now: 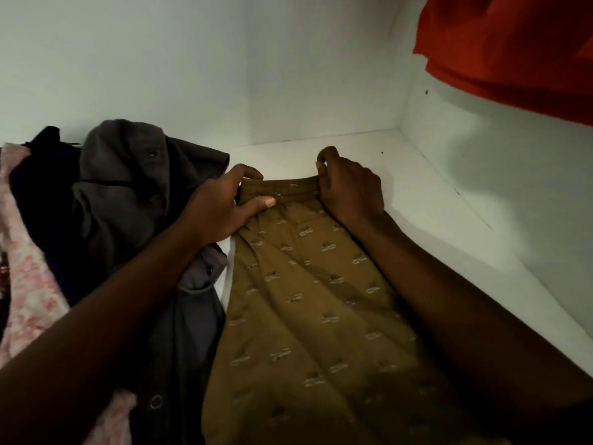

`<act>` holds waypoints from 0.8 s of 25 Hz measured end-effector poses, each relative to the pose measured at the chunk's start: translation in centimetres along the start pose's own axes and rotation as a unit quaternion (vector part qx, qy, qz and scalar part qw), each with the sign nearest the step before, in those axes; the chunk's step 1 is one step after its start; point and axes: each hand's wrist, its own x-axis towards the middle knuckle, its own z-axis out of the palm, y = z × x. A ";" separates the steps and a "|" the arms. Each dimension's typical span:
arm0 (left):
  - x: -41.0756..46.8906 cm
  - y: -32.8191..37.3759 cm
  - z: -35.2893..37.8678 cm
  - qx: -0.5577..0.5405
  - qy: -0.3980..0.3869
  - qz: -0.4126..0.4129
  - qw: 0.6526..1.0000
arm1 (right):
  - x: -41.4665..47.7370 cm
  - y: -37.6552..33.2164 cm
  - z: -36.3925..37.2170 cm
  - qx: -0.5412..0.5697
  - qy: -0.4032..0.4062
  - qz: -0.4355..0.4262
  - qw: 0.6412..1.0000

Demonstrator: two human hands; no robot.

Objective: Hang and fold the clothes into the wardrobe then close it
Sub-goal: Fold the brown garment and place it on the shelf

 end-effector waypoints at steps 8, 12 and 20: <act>2.7 0.7 0.3 -0.031 -0.016 -0.065 0.997 | 5.2 1.0 0.9 -0.082 -0.041 0.071 0.993; 2.7 1.3 -0.3 -0.006 -0.061 -0.067 0.996 | 1.6 2.2 -2.3 -0.028 -0.093 0.188 0.977; 2.6 0.6 0.4 -0.087 -0.075 -0.112 0.987 | -18.4 -5.3 -9.6 -0.030 -0.198 0.235 0.951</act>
